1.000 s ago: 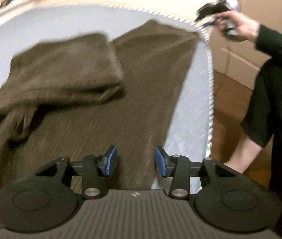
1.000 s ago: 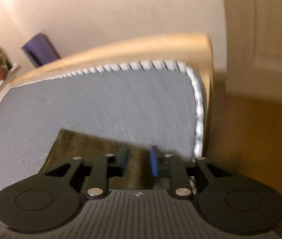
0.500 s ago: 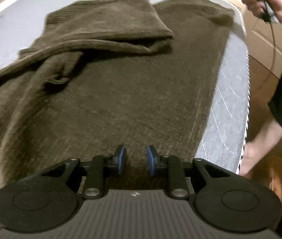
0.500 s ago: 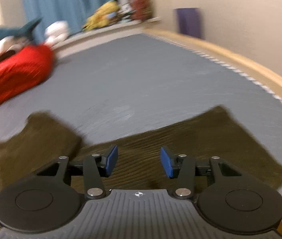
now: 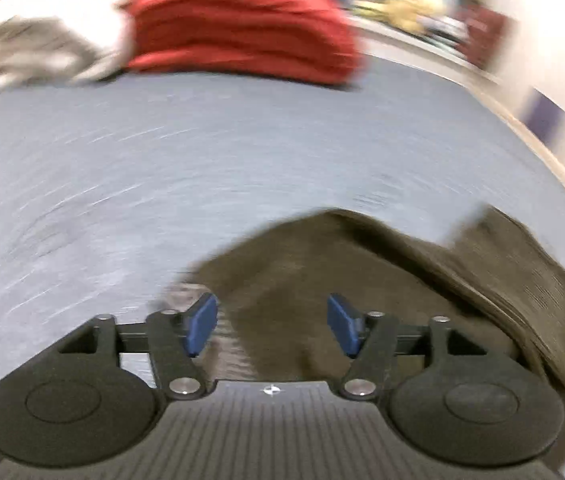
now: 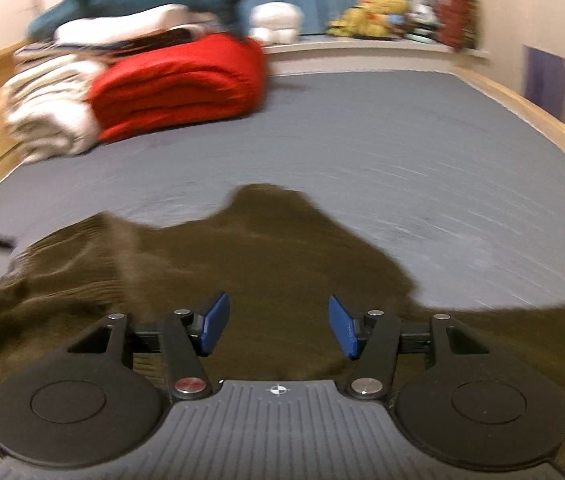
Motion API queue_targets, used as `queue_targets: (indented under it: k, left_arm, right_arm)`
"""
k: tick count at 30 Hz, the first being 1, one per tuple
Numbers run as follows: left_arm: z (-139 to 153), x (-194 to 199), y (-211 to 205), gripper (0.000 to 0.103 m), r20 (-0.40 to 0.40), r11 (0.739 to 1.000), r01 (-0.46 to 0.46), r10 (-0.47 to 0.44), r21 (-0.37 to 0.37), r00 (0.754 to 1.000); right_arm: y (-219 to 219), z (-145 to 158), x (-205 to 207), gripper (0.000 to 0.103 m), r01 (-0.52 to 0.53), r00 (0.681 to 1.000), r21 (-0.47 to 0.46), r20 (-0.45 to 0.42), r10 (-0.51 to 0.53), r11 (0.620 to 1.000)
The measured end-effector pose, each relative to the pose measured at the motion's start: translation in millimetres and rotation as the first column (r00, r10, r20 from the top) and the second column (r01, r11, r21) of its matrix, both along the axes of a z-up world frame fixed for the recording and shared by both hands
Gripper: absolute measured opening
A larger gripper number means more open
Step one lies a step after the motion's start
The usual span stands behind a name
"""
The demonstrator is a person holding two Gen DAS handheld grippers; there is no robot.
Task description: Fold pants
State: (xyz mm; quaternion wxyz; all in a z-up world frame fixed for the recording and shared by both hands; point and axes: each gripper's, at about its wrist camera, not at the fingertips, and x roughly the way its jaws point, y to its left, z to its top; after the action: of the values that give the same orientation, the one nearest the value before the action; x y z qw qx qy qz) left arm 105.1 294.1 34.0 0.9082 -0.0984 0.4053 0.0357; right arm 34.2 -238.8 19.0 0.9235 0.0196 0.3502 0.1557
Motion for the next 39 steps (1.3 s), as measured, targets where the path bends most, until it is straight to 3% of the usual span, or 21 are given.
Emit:
queue_targets:
  k: [3,7,11,15,17,19,21,23,25,27,28,32,33,36,39]
  left_arm:
    - [-22,16,34,0.079,-0.069,0.993,-0.096,0.091,-0.072,0.993]
    - [-43,27,56,0.085,-0.124,0.974,-0.168,0.149,-0.153,0.981]
    - [-58,35,61,0.085,-0.161,0.964,-0.167,0.135,-0.208,0.978]
    - [-64,46,55,0.084,-0.146,0.970,-0.149,0.122,-0.190,0.982]
    - [-69,51,51,0.077,-0.135,0.976,-0.145,0.124,-0.160,0.983]
    - [-71,56,47,0.060,-0.122,0.988,-0.118,0.105,-0.100,0.987]
    - [-66,57,46,0.051,-0.079,0.993,-0.095,0.090,-0.064,0.993]
    - [-54,55,40,0.048,0.008,0.997,-0.078,0.079,-0.015,0.997]
    - [-38,51,28,0.047,0.131,0.998,-0.042,0.034,0.057,0.991]
    - [-35,48,14,0.049,0.206,0.988,-0.018,-0.013,0.151,0.979]
    - [-37,50,7,0.051,0.192,0.979,-0.022,-0.018,0.204,0.981]
    - [-58,63,-2,0.066,-0.002,0.937,-0.051,0.055,0.345,0.998]
    - [-56,62,-1,0.075,-0.010,0.930,-0.079,0.088,0.358,0.996]
    - [-29,52,-3,0.080,0.057,0.913,-0.185,0.176,0.364,0.983]
    - [-4,37,-14,0.084,0.122,0.934,-0.210,0.182,0.290,0.976]
  right_arm:
    - [47,-2,1,0.060,-0.113,0.993,-0.056,0.019,0.114,0.992]
    - [97,-19,4,0.060,-0.268,0.962,-0.176,-0.001,0.272,0.947]
    - [126,-44,11,0.065,-0.365,0.931,-0.281,-0.096,0.352,0.888]
    - [140,-67,12,0.065,-0.417,0.908,-0.419,-0.154,0.390,0.806]
    - [142,-73,12,0.064,-0.417,0.907,-0.473,-0.156,0.392,0.776]
    - [143,-75,14,0.062,-0.411,0.908,-0.493,-0.151,0.390,0.767]
    - [141,-73,16,0.058,-0.394,0.915,-0.506,-0.136,0.380,0.767]
    - [136,-71,19,0.043,-0.389,0.917,-0.498,-0.133,0.375,0.775]
    - [129,-64,24,0.014,-0.382,0.922,-0.461,-0.130,0.364,0.801]
    - [119,-51,29,0.014,-0.338,0.939,-0.424,-0.091,0.331,0.840]
    - [113,-42,32,0.014,-0.297,0.952,-0.405,-0.058,0.299,0.865]
    - [76,-19,51,0.014,-0.050,0.997,-0.292,0.039,0.064,0.955]
    - [69,-18,57,0.014,-0.001,0.999,-0.271,0.041,0.012,0.962]
    - [53,-24,66,0.015,0.081,0.997,-0.211,0.001,-0.083,0.974]
    - [54,-30,66,0.015,0.072,0.996,-0.200,-0.038,-0.082,0.977]
